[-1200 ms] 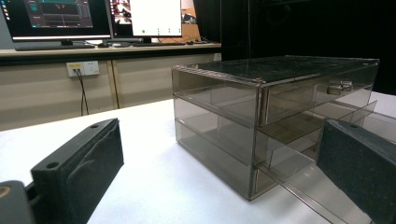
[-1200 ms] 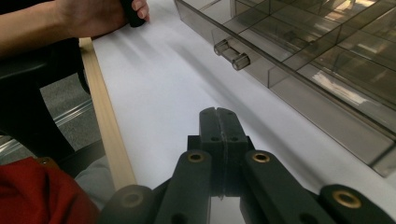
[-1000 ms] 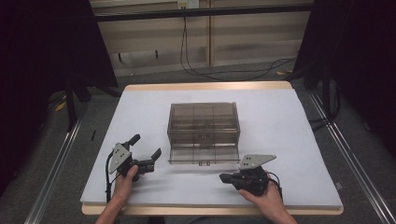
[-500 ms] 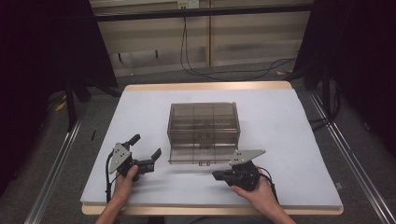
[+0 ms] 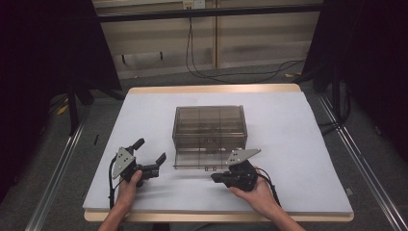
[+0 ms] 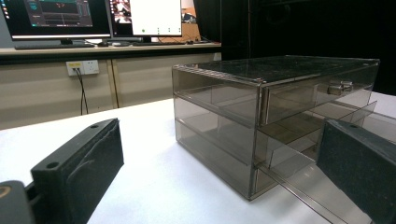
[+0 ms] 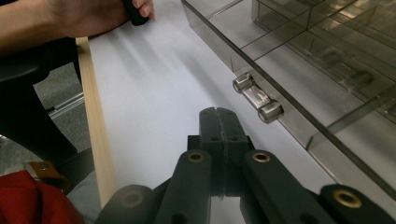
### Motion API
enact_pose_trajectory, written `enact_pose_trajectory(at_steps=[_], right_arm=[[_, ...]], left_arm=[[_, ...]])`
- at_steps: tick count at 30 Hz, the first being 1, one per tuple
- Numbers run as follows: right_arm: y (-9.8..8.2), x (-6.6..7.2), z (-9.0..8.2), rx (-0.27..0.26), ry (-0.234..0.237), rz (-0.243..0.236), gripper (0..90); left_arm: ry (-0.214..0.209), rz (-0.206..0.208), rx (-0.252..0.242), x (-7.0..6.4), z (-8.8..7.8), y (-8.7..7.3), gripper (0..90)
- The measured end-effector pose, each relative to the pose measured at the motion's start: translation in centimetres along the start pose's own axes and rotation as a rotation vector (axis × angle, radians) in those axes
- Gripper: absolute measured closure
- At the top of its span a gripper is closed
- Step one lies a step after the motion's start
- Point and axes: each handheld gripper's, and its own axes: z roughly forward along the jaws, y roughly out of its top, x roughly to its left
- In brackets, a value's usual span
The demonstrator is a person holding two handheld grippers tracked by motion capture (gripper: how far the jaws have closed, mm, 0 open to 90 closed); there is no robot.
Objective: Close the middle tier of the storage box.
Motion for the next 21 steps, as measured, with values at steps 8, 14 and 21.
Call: enact_pose_trajectory(at_steps=[8, 14, 21], right_arm=[[0.6, 0.0, 1.3, 0.019, 0.019, -0.017, 90.0], [0.5, -0.2, 2.3, 0.023, 0.021, -0.022, 90.0], [0.1, -0.2, 2.9, -0.001, 0.032, -0.014, 90.0]], left_arm=[[-0.001, -0.001, 0.0, 0.0, 0.0, 0.0, 0.9], [-0.002, -0.001, 0.001, 0.0, 0.0, 0.0, 0.9], [-0.002, 0.001, 0.001, 0.0, 0.0, 0.0, 0.9]])
